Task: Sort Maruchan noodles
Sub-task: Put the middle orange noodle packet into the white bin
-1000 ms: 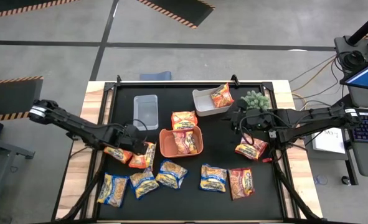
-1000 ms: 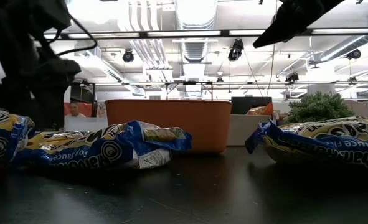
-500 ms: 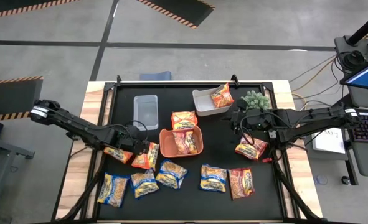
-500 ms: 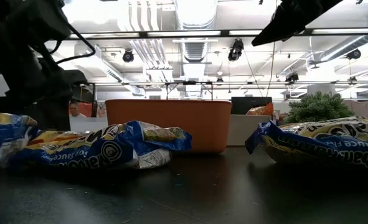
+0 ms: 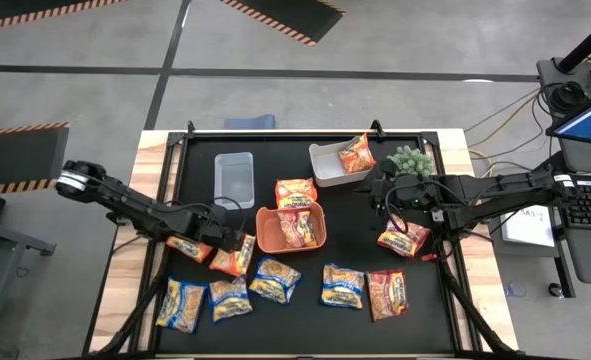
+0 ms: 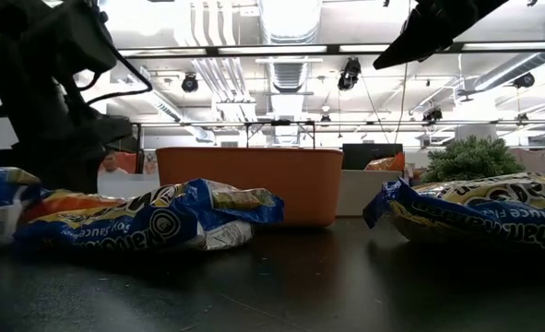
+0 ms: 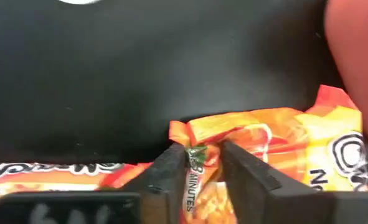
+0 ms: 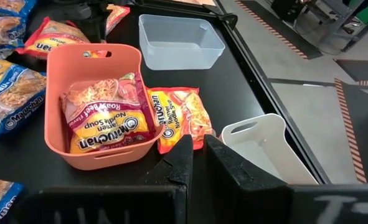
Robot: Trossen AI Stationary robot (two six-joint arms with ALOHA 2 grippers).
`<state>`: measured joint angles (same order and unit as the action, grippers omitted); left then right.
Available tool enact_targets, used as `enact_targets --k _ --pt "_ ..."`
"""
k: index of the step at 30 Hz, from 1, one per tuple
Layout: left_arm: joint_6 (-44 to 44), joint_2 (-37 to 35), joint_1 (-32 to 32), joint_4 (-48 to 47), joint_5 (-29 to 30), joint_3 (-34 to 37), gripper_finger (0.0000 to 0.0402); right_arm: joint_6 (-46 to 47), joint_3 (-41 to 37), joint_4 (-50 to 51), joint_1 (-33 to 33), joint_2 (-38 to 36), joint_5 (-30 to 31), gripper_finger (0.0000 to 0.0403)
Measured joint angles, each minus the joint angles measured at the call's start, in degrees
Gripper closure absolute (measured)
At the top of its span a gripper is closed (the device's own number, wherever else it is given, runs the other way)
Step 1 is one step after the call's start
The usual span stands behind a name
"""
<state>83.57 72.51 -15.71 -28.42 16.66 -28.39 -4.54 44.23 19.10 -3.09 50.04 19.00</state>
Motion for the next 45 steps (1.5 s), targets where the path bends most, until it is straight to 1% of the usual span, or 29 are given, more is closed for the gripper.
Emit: enact_targets --k 3,5,7,10,15,17,21,24,27,29,31,35,39,45 --pt "-0.93 0.0 -0.02 -1.14 0.29 -1.07 0.0373 0.17 -0.02 0.01 0.0 0.0 0.0 0.0376" --pt "-0.96 -0.02 -0.05 -2.65 1.32 -1.89 0.0394 0.55 -0.02 -0.03 0.01 0.0 0.0 0.0376" --pt "-1.95 -0.02 -0.34 -3.9 2.94 -2.73 0.0394 0.92 -0.02 -0.03 0.0 0.0 0.0 0.0376" --pt "-5.89 -0.02 -1.42 -4.11 6.82 -4.38 0.0399 2.07 -0.15 -0.06 0.0 0.04 0.0 0.0376" --pt "-15.59 -0.11 -3.96 -4.18 14.81 -8.41 0.0401 5.03 -0.24 -1.0 0.0 1.5 0.01 0.0376" --pt "-19.57 -0.11 -4.88 -4.37 16.7 -10.02 0.0401 6.44 -0.24 -2.67 0.0 2.86 0.0 0.0376" --pt "-26.66 -0.11 -6.69 -4.34 19.93 -12.13 0.0401 7.96 -0.24 -8.89 0.0 7.64 -0.92 0.0376" --pt "-30.01 -0.11 -7.59 -4.21 21.36 -12.74 0.0401 7.73 -0.16 -15.29 0.0 12.44 -5.25 0.0376" --pt "-30.86 -0.11 -8.01 -4.24 22.97 -12.8 0.0402 7.7 1.18 -22.15 -0.02 17.77 -6.15 0.0376" --pt "-30.99 -0.11 -8.15 -4.16 23.44 -12.58 0.0402 7.85 3.0 -24.01 0.01 21.02 -6.75 0.0376" --pt "-31.01 -0.11 -8.21 -4.38 23.46 -12.31 0.0402 9.33 5.7 -24.15 0.61 24.21 -8.74 0.037" --pt "-31.89 -0.11 -8.37 -4.17 23.48 -12.29 0.0402 10.45 11.39 -23.95 1.14 30.34 -12.21 0.0336" --pt "-32.35 -0.11 -8.87 -4.15 25.29 -12.27 0.0401 8.55 17.13 -22.77 1.16 36.29 -14.7 0.0282" --pt "-32.37 -0.11 -10.23 -4.14 26.54 -12.23 0.0401 6.97 24.64 -21.95 1.16 44.35 -15.02 0.0198"
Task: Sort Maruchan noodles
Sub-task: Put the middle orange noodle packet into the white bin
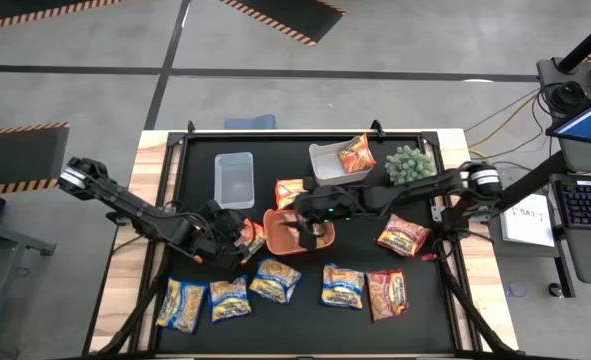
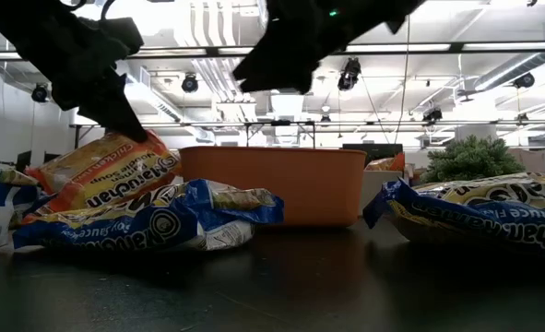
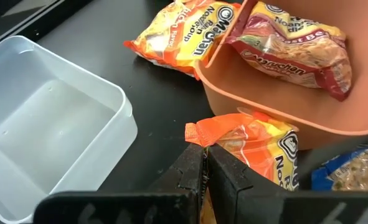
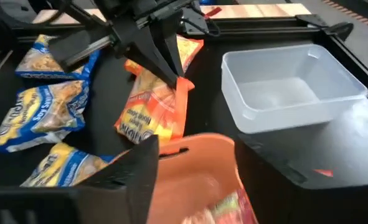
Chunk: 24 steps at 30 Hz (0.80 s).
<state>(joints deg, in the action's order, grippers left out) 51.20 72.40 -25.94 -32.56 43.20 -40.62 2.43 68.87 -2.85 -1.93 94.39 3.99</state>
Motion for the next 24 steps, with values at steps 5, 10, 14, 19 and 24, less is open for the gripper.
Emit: enact_targets --k 5,10,14,19,24 --pt "0.07 0.0 -1.26 0.17 1.23 0.02 0.0401 -0.02 4.38 0.05 0.0 5.74 -0.13 0.0147" --pt "0.05 -0.02 -1.92 0.59 2.54 0.02 0.0401 0.58 8.82 0.01 0.0 11.28 -0.78 0.0114" --pt "-0.48 -0.02 -2.07 0.96 2.93 0.02 0.0401 1.35 12.25 -0.95 0.31 15.55 -3.72 0.0103" --pt "-1.2 -0.03 -2.13 1.34 2.97 0.02 0.0401 1.47 16.73 -0.9 0.6 20.72 -4.82 0.0102" --pt "-1.36 -0.04 -2.16 1.63 2.97 0.02 0.0401 2.0 20.32 -0.87 0.87 24.77 -7.14 0.0111"
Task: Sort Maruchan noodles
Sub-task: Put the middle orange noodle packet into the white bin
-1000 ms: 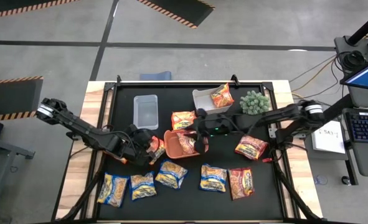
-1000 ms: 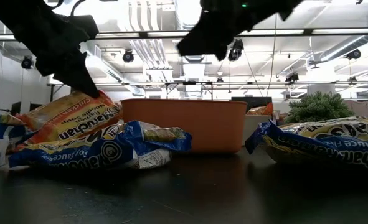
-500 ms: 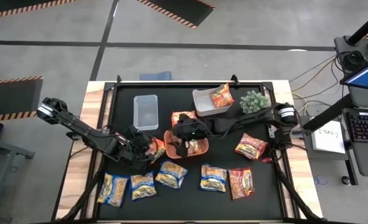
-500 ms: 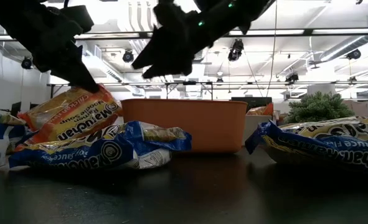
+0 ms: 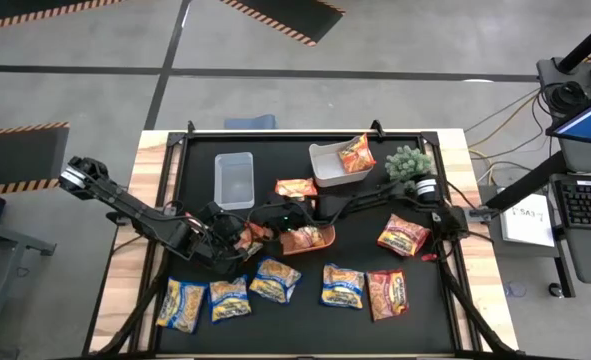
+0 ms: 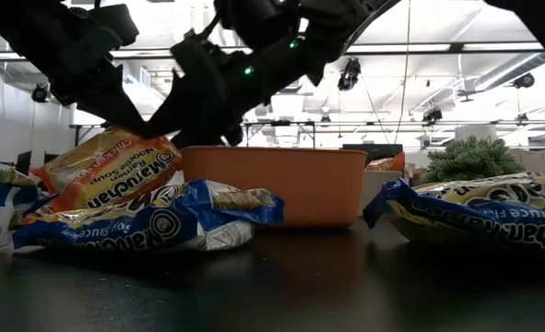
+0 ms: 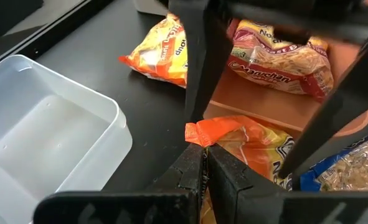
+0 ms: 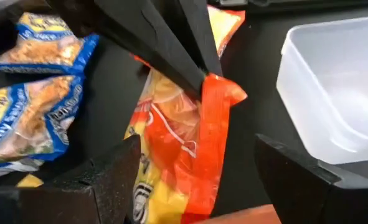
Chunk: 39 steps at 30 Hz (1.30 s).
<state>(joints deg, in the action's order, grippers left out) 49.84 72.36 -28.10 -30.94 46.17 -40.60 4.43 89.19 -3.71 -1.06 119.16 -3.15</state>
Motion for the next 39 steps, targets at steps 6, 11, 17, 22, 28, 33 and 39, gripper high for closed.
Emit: enact_targets --k 6,11,17,22,28,33,39 --pt "-1.04 0.0 0.0 0.89 0.0 0.02 0.0401 -1.02 3.31 -0.22 0.04 3.45 -2.39 0.013" --pt "-2.21 0.0 0.0 1.84 0.26 0.02 0.0401 -1.36 4.88 0.05 0.0 4.73 -3.55 0.0165" --pt "-2.2 -0.03 -0.02 2.07 0.22 0.02 0.0401 -1.12 5.19 0.09 0.39 4.69 -6.18 0.0244" --pt "-3.18 -0.68 0.0 1.49 0.19 -0.35 0.038 -0.97 5.22 -0.01 0.55 4.58 -7.4 0.0302" --pt "-8.82 -2.13 0.0 -5.06 0.75 -6.88 0.032 -0.51 5.24 0.02 0.5 4.23 -8.06 0.032" --pt "-11.73 -2.23 0.0 -15.66 4.73 -15.34 0.0276 -0.43 5.22 1.02 0.46 2.64 -8.03 0.0317" --pt "-17.24 -2.25 -1.72 -19.3 18.01 -20.93 0.0256 -0.36 5.22 6.58 0.79 -2.86 -7.77 0.0326"
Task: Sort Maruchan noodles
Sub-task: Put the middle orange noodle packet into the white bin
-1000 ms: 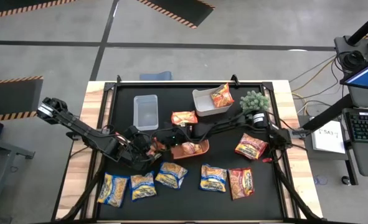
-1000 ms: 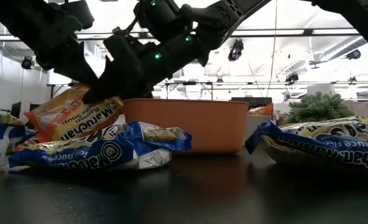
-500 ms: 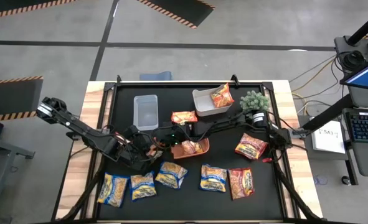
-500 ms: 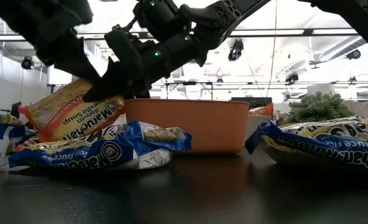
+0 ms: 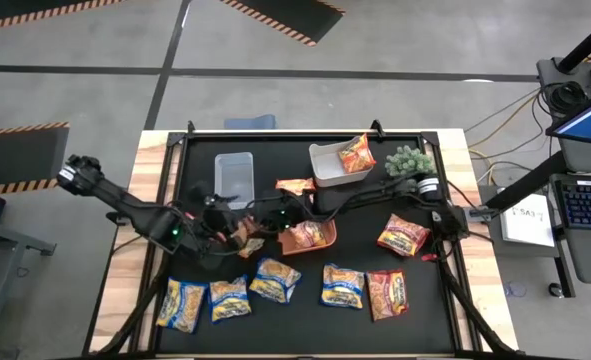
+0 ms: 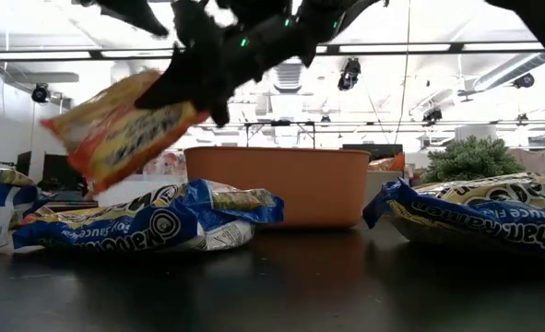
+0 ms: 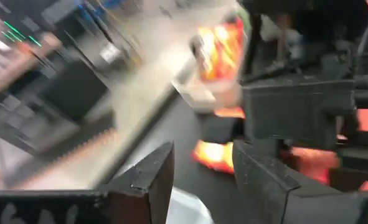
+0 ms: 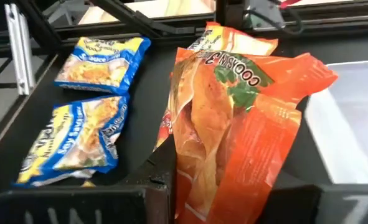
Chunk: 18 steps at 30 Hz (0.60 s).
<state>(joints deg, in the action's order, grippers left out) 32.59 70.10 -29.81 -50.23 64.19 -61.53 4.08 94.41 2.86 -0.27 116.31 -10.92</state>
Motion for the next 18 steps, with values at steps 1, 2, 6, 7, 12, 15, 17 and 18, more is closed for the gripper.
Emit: enact_targets --k 1,2,6,7,12,15,17,18 --pt "-0.51 -0.02 -0.33 -0.06 2.66 -0.35 0.0256 0.0 0.0 1.69 0.08 -1.21 0.21 0.0326" --pt "-0.66 -0.02 -0.6 -0.2 5.3 -0.45 0.0256 0.03 0.0 3.51 0.3 -2.64 0.35 0.0325" --pt "-0.62 -0.02 -0.75 -0.33 12.77 -0.4 0.0255 2.08 0.0 11.08 1.52 -8.5 0.41 0.0322" --pt "-0.62 -0.02 -0.75 -0.36 14.04 -0.34 0.0255 2.49 0.0 12.63 1.98 -10.02 0.42 0.0323" --pt "-0.36 0.05 -0.67 -0.43 20.88 -0.23 0.0255 5.62 0.02 24.29 4.89 -17.02 3.07 0.0327" --pt "-0.19 0.05 -0.67 -0.42 23.3 -0.21 0.0255 6.98 0.02 31.98 7.28 -20.42 6.53 0.0326" --pt "-0.02 0.06 -0.51 -0.4 23.76 -0.21 0.0255 8.19 0.02 36.6 9.27 -22.27 8.58 0.0325" --pt "0.4 0.14 -0.51 -0.4 23.77 -0.21 0.0255 8.7 0.02 38.63 10.43 -23.0 9.42 0.0325"
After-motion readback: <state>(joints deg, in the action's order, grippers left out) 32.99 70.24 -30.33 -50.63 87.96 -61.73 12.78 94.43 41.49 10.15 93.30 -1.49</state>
